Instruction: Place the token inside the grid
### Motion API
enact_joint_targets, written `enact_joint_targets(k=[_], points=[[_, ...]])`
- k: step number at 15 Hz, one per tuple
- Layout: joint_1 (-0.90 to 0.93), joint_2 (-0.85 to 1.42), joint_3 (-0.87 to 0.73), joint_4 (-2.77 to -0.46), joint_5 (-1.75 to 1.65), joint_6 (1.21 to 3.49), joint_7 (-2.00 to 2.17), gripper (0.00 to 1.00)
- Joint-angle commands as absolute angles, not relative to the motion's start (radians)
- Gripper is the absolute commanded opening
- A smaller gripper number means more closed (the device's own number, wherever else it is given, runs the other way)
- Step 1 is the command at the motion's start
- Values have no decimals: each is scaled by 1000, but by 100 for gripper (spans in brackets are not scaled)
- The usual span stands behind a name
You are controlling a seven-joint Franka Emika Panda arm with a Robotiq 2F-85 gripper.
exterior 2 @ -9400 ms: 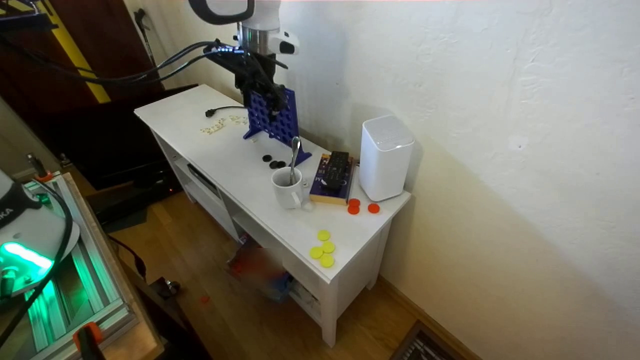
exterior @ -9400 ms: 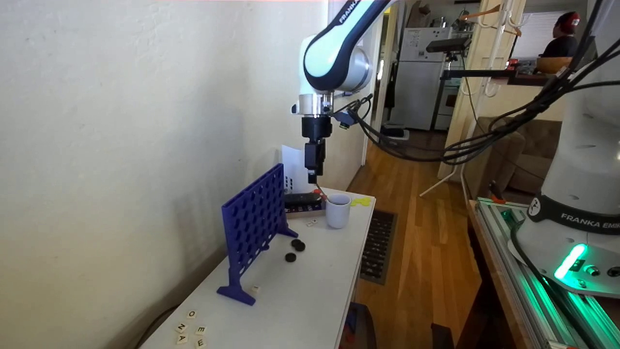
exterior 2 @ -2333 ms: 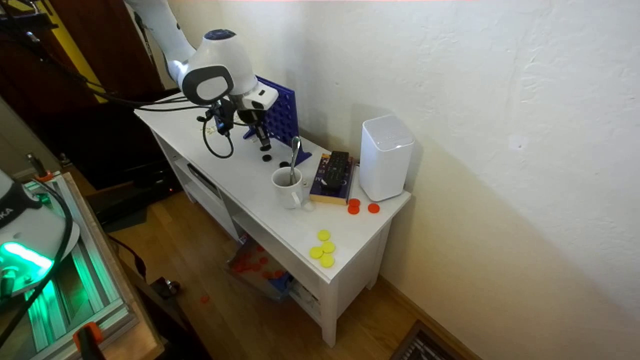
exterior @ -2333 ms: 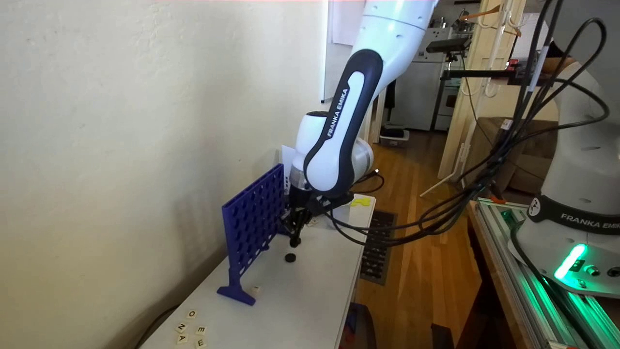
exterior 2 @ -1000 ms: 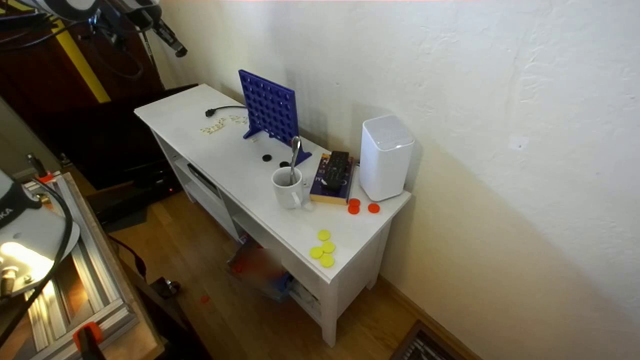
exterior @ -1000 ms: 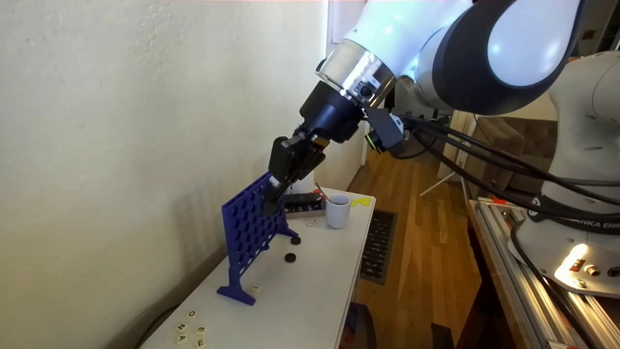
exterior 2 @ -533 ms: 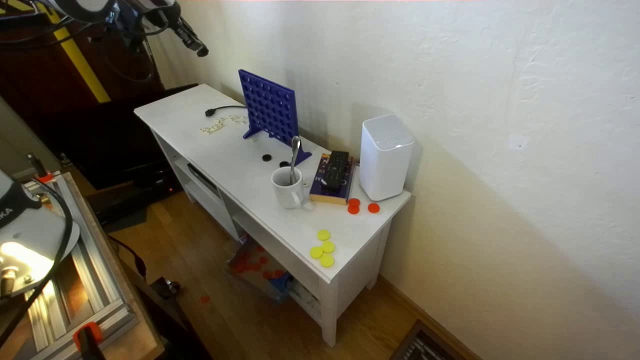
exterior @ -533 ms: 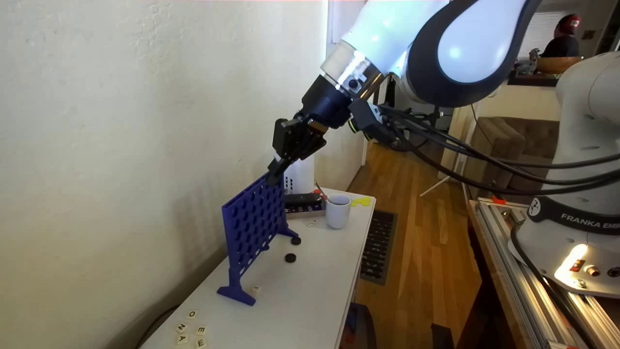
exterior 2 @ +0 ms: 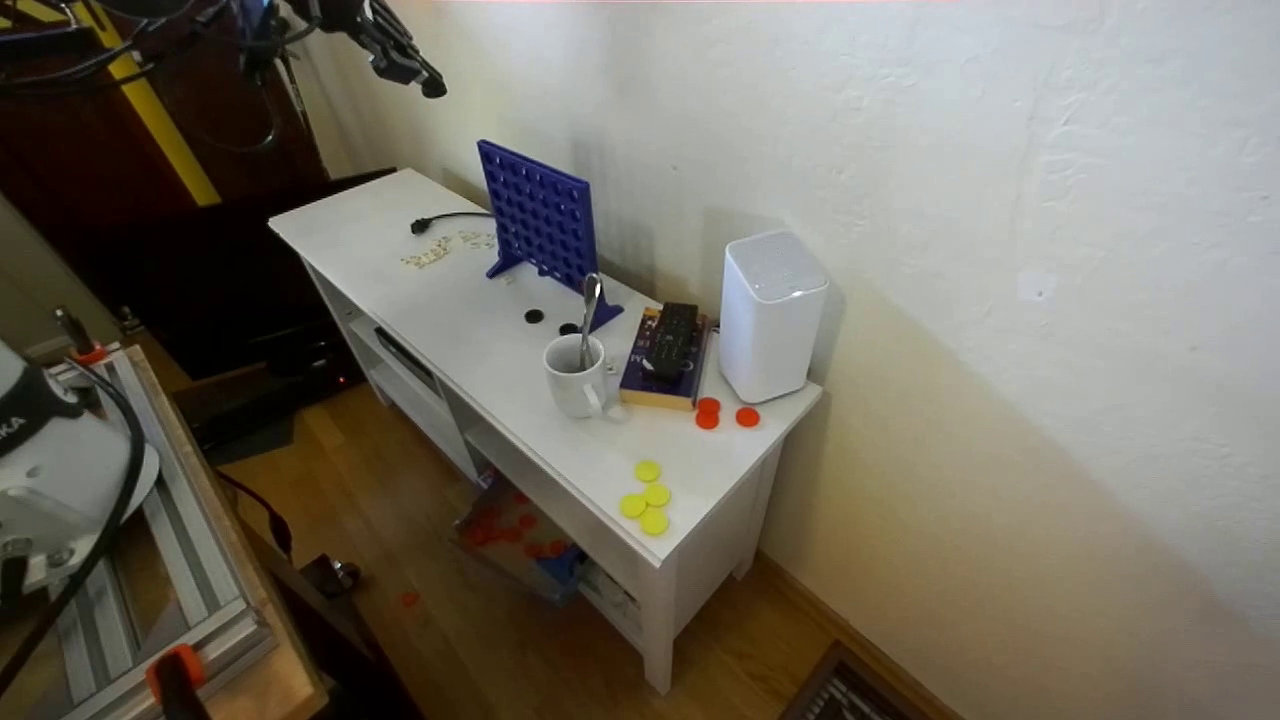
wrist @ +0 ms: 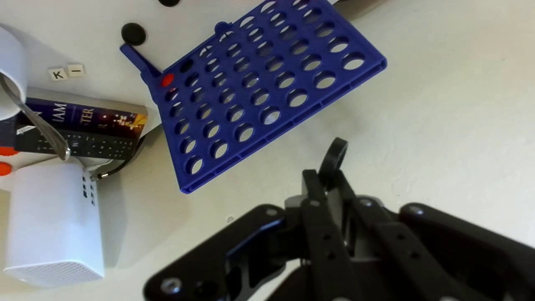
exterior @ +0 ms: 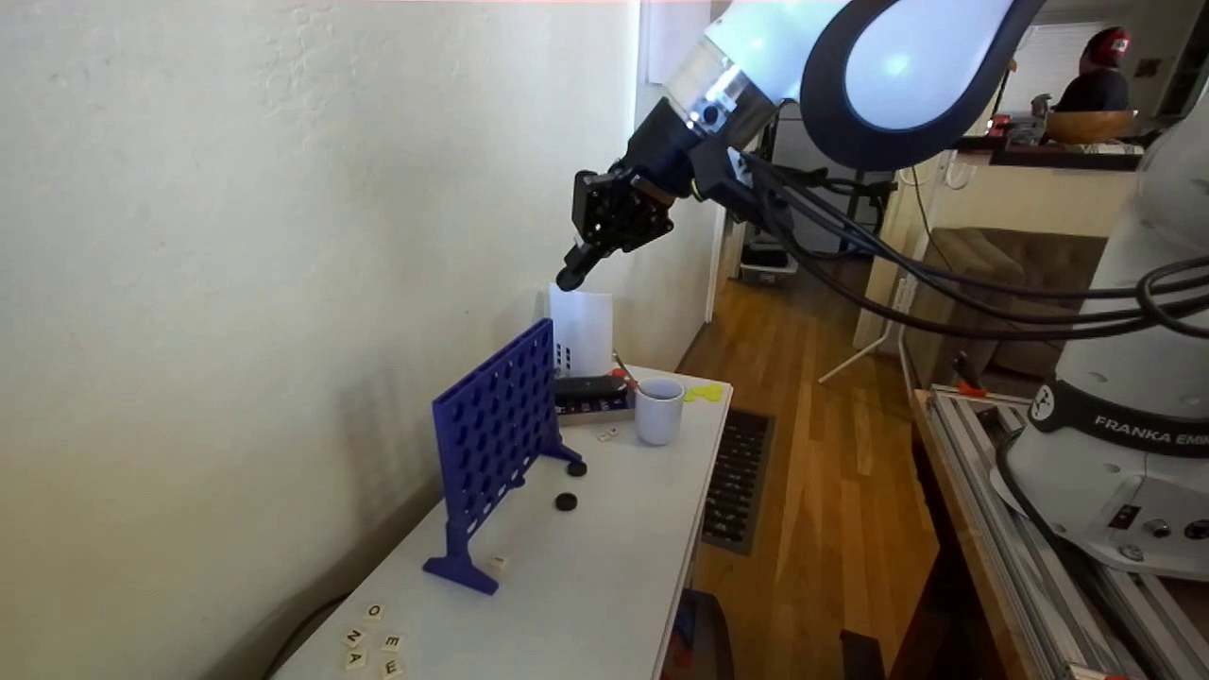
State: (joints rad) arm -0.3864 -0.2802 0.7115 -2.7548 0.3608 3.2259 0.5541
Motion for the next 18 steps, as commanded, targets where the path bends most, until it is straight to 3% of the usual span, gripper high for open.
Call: enact_joint_targets(k=[1,2,3,5,12,17,18], points=[[-388,-292,716,-2760,361,3222,560,9],[-388,-298,716,-2763,361,3219,562,9],[-388,-299,716,-2764,361,3218,562,2],[-591,-447,908,-2762,371,3064,703,2],[-837,-661,1220,-2536,274,2550,1162,2],[-1021,-576,1285,-2207,41,2180,1472,2],[-907,-585,1232,-2341,40,2301,1427,9]])
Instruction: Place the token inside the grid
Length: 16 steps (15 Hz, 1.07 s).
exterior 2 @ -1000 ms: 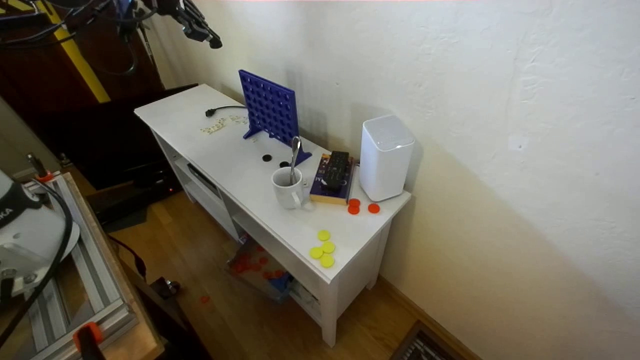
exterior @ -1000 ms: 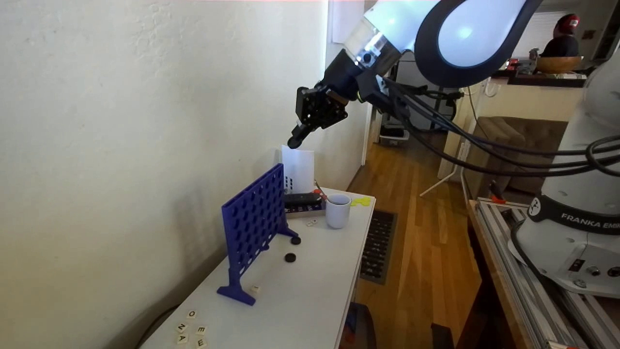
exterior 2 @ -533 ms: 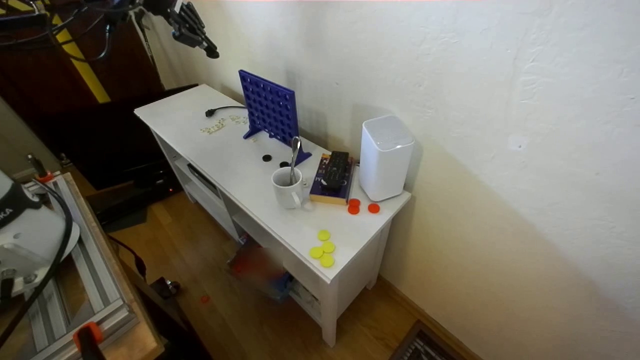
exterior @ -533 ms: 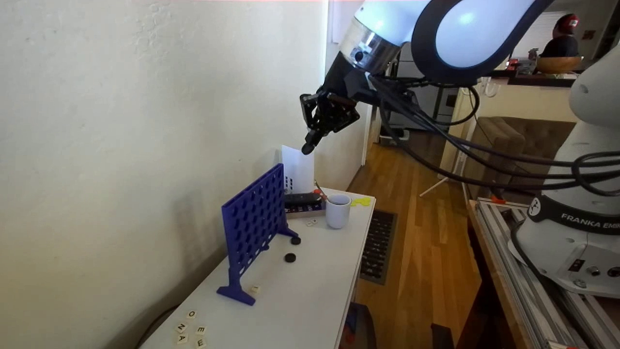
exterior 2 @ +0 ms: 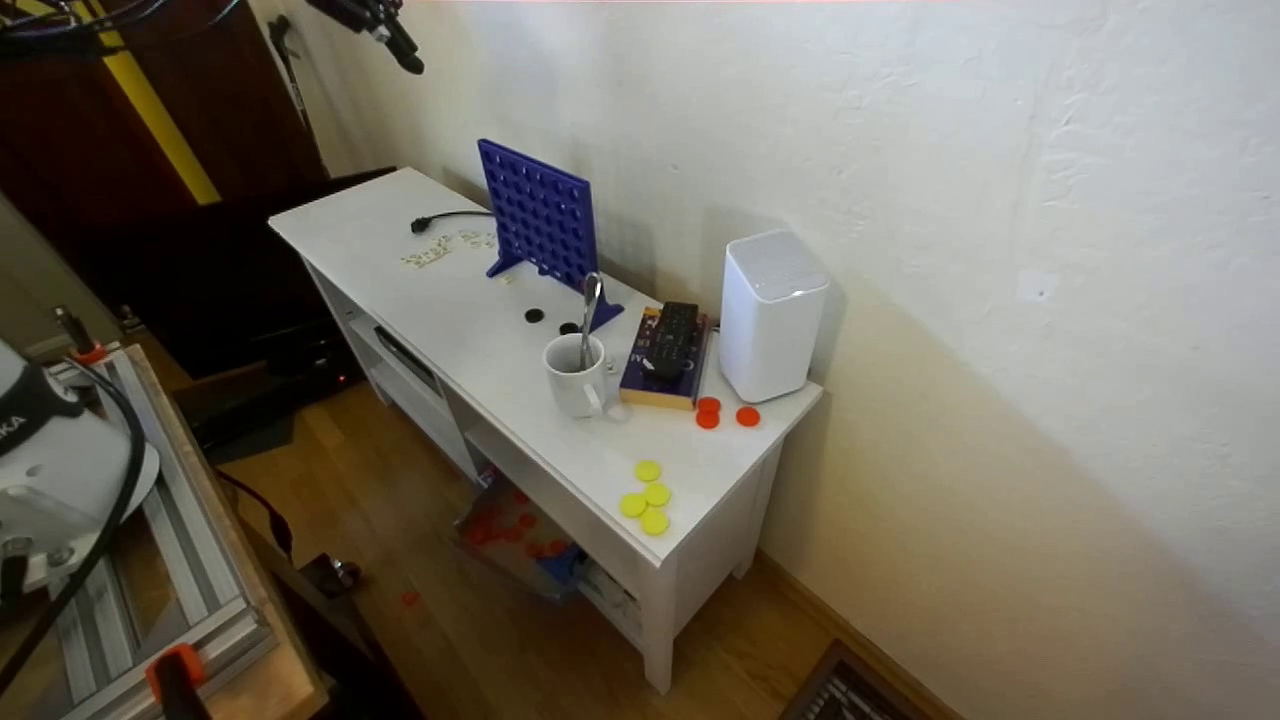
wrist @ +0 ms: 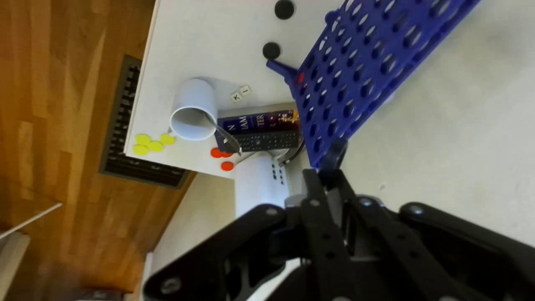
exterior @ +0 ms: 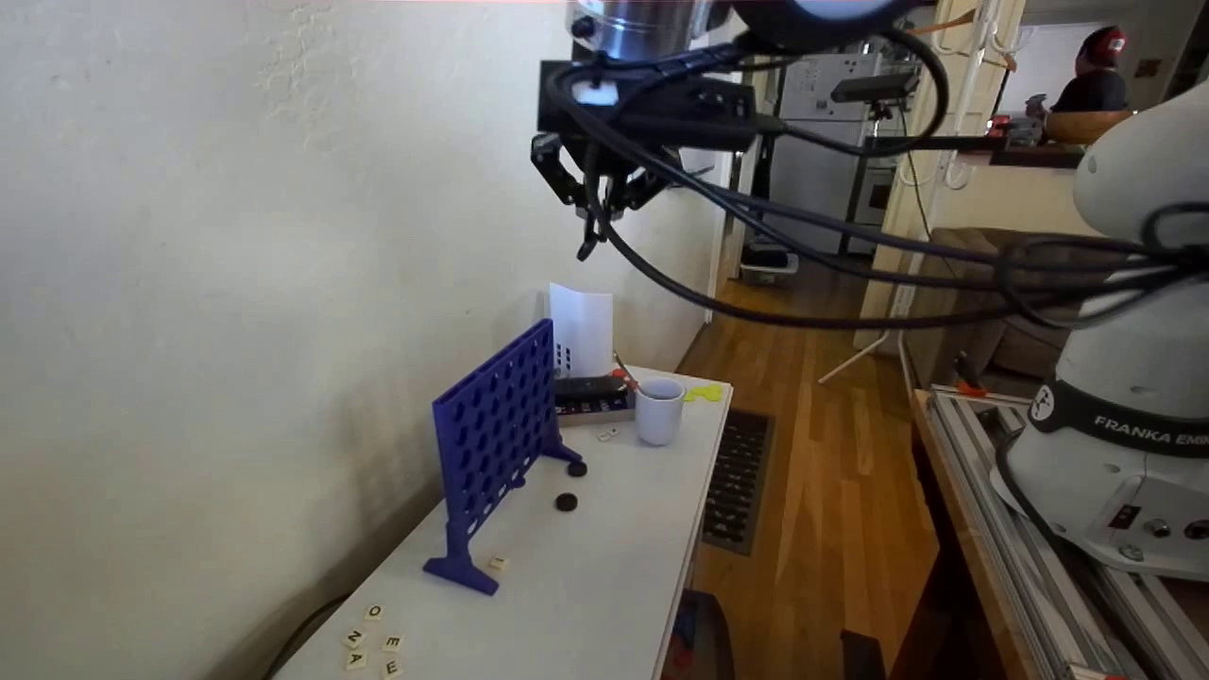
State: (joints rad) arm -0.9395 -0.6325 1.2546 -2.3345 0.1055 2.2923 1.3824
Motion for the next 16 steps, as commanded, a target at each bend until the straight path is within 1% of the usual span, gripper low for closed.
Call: enact_joint_targets(k=[1,3,6,7,9,12,16], points=[[-945,-576,1243,-2284,23,2245,1452,9],[-982,-556,1249,-2233,12,2207,1463,9],[-986,-543,1254,-2228,9,2201,1471,9],[-1013,-540,1270,-2216,4,2201,1484,2],[-1121,-510,1340,-2151,-31,2166,1546,2],[-1318,-465,1490,-2032,-57,2088,1620,2],[-1611,-515,1728,-1908,50,2018,1553,2]])
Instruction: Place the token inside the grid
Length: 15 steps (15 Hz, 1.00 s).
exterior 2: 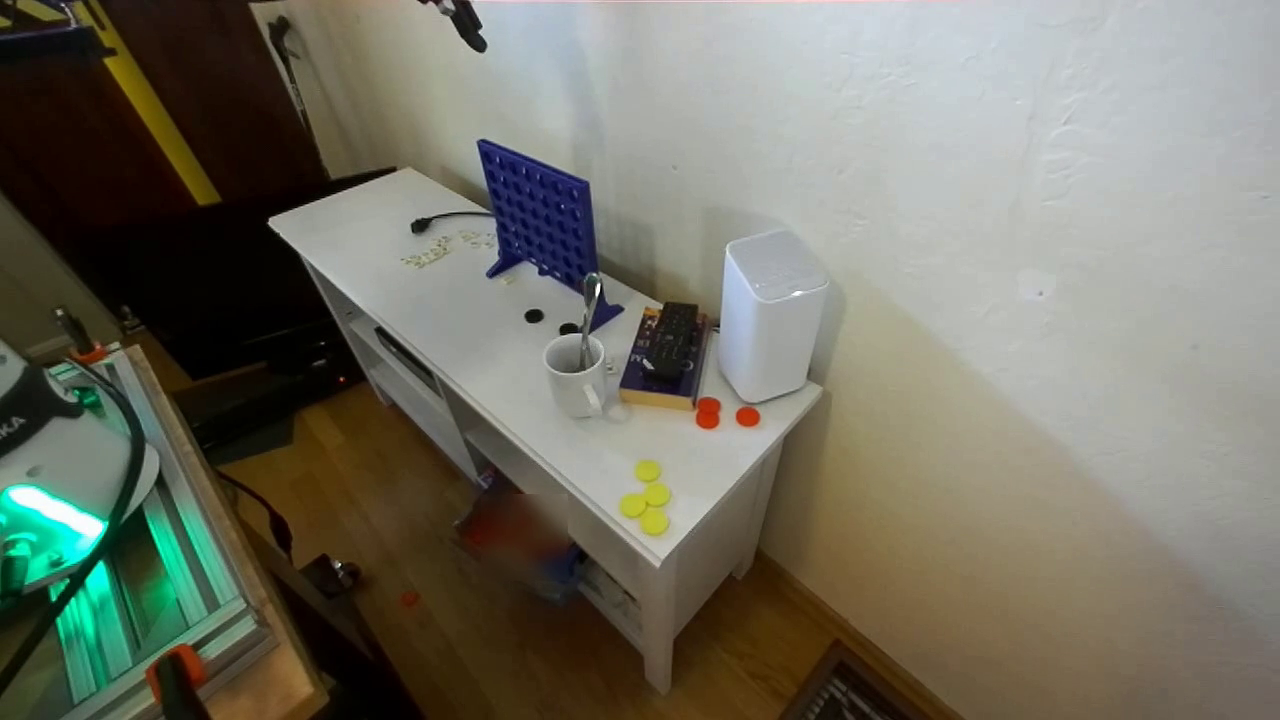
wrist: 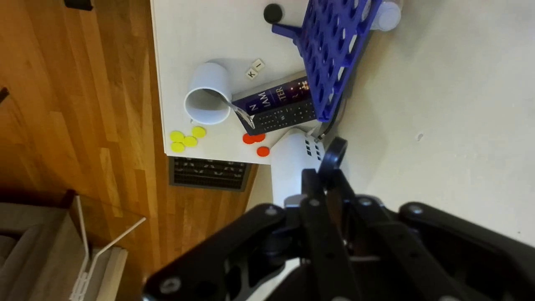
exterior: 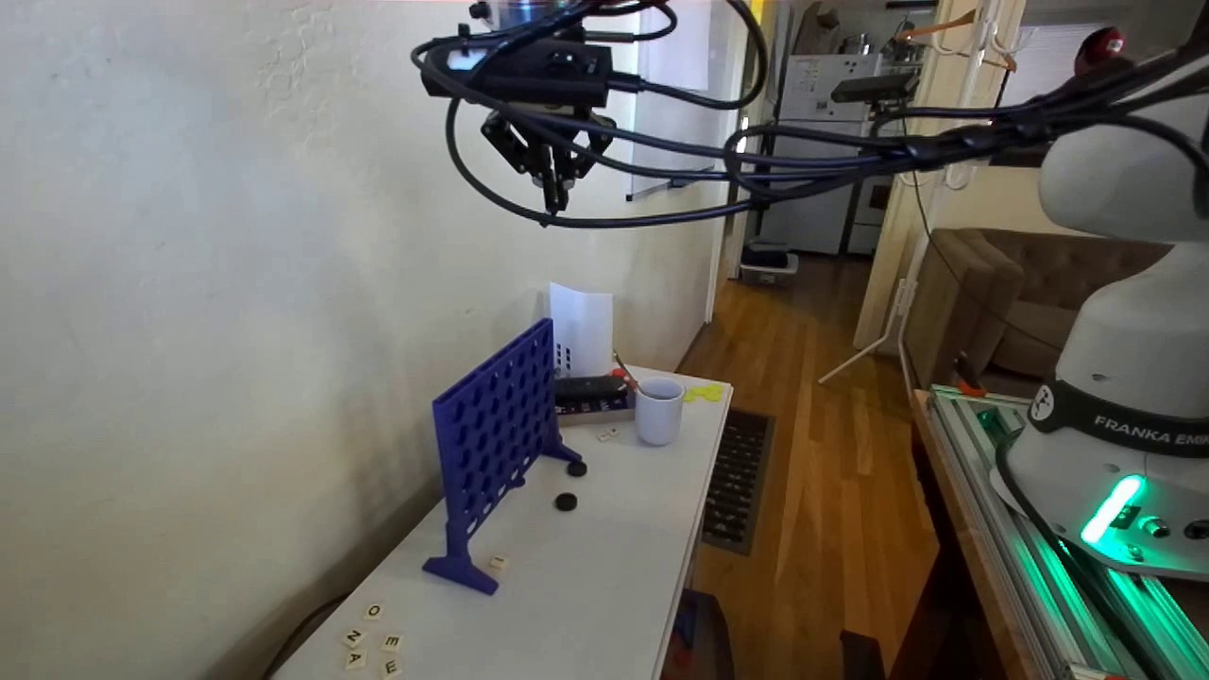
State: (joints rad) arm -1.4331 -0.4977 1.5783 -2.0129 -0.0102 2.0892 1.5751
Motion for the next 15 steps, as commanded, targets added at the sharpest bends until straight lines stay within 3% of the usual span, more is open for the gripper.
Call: enact_joint_targets(k=[1,8,15], points=[[-1668,-547,1766,-1884,92,2003,1534,2],[-1918,-682,1892,-1796,340,1950,1401,2],[-2005,-778,1912,-1735,439,1902,1350,2]])
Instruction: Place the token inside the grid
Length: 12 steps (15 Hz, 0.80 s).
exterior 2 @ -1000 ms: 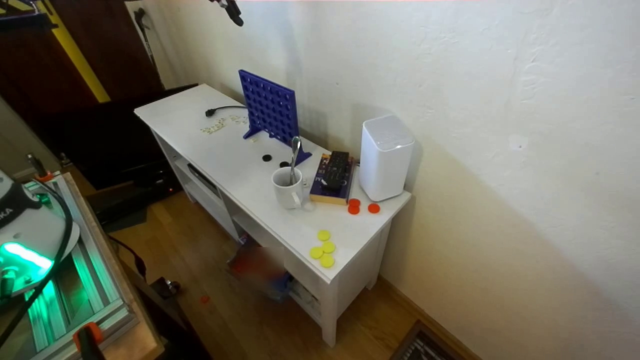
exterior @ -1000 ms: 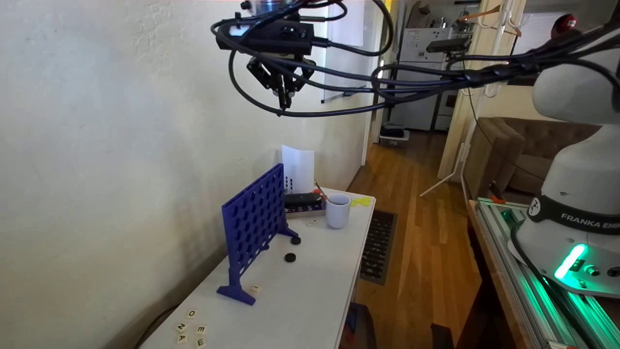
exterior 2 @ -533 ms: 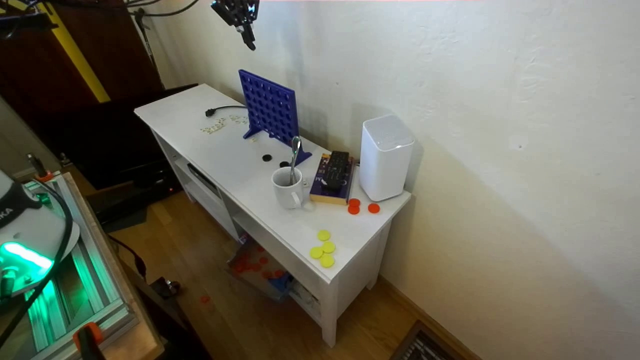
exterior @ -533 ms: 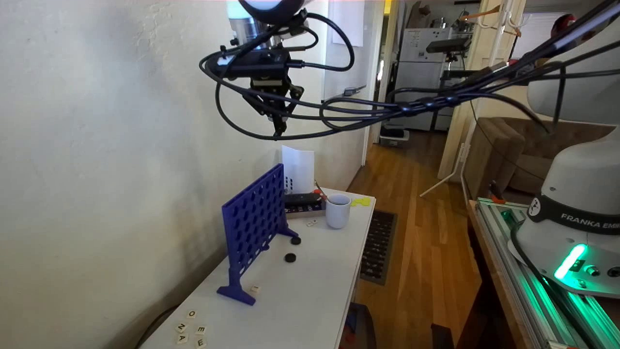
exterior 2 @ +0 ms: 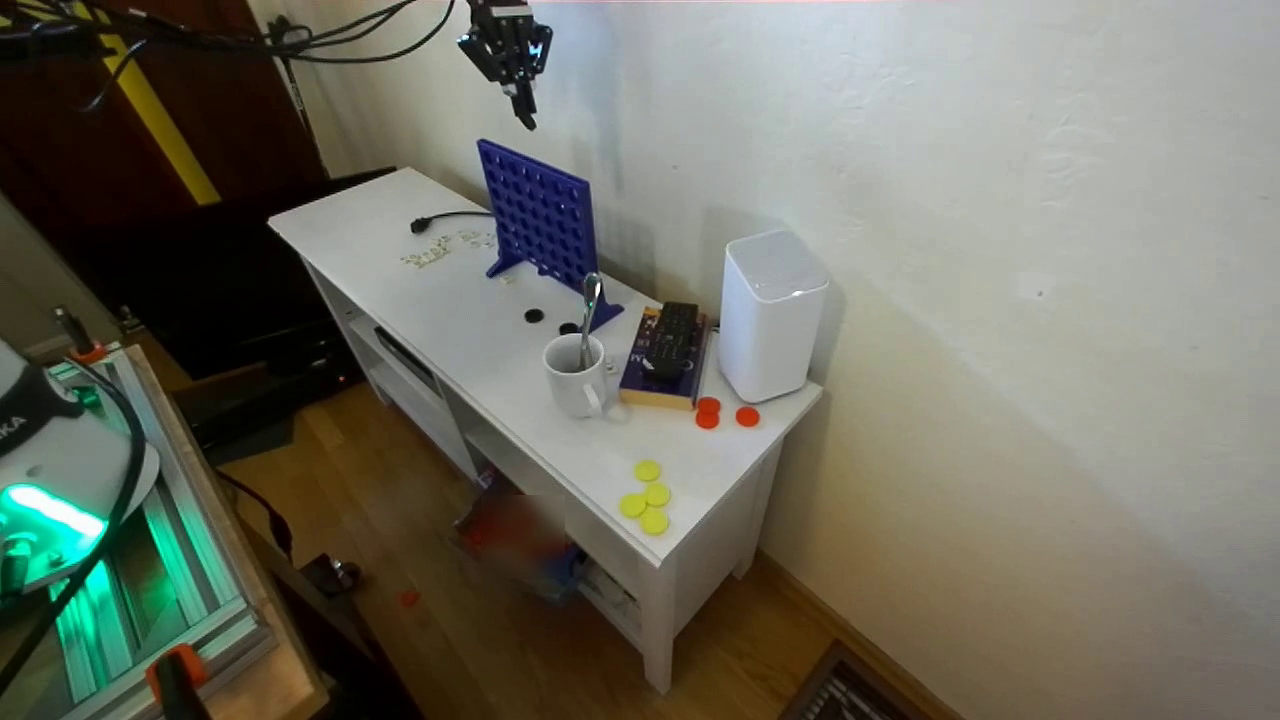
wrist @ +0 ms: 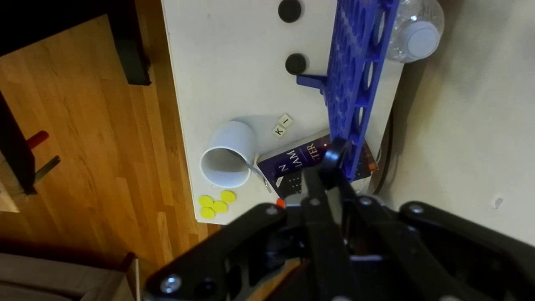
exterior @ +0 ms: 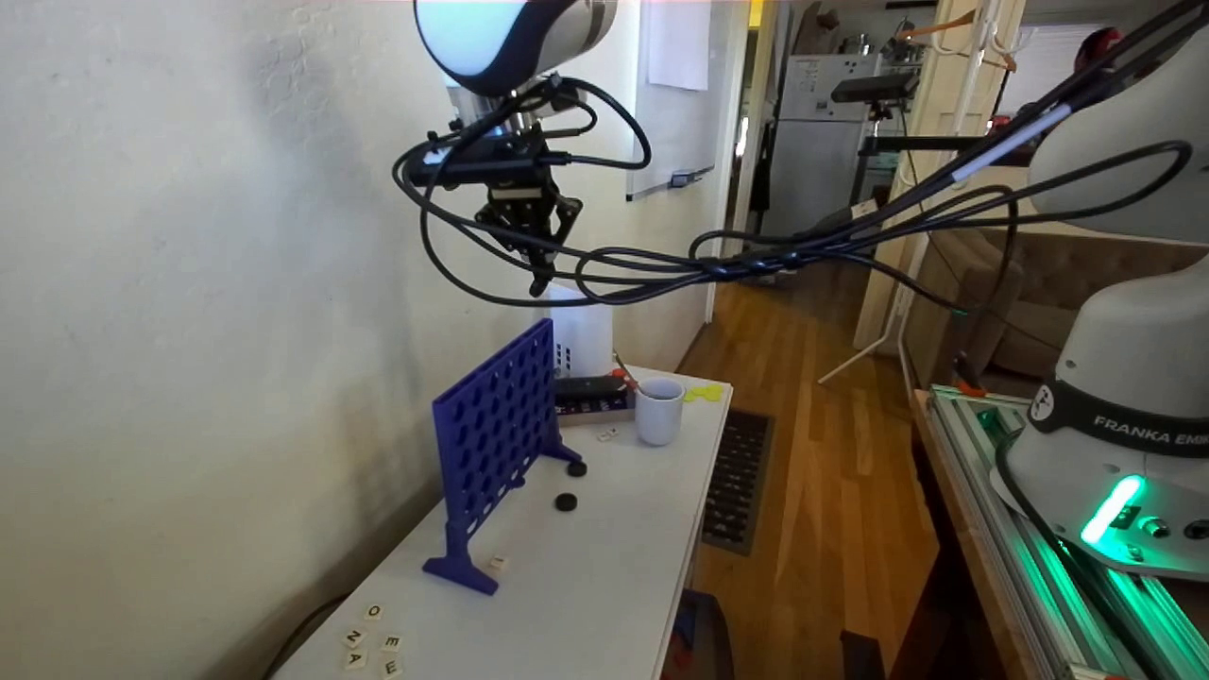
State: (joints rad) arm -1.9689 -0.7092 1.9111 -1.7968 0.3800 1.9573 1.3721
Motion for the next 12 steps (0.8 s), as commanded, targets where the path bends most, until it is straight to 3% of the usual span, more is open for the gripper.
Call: enact_joint_targets(k=[1,9,10,12], points=[[-2011,-789,1911,-1729,447,1892,1347,2],[-1994,-828,1888,-1749,481,1880,1328,2],[-1993,-832,1888,-1749,483,1881,1326,9],[-1991,-834,1885,-1749,482,1881,1325,9]])
